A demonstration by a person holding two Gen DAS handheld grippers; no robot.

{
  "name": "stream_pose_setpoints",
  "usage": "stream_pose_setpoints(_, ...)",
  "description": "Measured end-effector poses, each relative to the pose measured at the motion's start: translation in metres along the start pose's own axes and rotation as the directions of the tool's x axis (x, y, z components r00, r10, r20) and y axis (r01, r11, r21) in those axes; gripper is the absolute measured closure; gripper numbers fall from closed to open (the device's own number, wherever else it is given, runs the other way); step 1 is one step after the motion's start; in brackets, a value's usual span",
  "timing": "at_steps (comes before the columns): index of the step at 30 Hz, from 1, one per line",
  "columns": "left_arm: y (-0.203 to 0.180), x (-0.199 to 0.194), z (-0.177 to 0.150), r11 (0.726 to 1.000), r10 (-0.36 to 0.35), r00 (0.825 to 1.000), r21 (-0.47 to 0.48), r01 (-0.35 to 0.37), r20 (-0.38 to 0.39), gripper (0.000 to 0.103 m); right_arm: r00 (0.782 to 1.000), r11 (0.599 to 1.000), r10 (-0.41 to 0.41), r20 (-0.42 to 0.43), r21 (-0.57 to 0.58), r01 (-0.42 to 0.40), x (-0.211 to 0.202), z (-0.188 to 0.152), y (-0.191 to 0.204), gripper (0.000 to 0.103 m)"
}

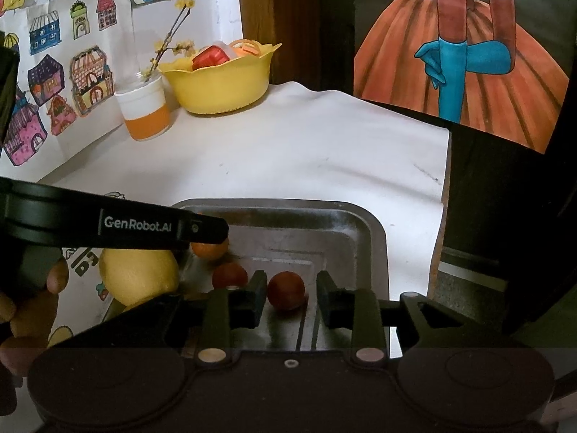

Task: Organize fruits
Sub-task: 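Carry the orange fruit and cherry tomato over the metal tray and lower them, then open both grippers to release the fruits into the tray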

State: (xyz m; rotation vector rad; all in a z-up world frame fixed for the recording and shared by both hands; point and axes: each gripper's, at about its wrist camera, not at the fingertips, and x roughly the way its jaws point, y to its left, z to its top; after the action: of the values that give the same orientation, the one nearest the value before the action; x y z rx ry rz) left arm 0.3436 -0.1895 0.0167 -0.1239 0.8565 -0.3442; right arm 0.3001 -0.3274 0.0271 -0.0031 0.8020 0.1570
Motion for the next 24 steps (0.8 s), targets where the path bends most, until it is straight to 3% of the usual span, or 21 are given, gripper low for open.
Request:
stream_pose_setpoints(8, 0.001, -0.006, 0.001, 1.0, 0.018, 1.0, -0.01, -0.018, 0.024, 0.047, 1.0, 1.0, -0.006, 0.013, 0.009, 0.005, -0.004, -0.001, -0.001, 0.061)
stream_pose_setpoints(24, 0.001, -0.018, 0.003, 0.998, 0.065, 0.994, -0.03, -0.063, 0.087, 0.007, 0.999, 0.998, -0.006, 0.049, 0.057, 0.003, -0.014, 0.0, -0.006, 0.024)
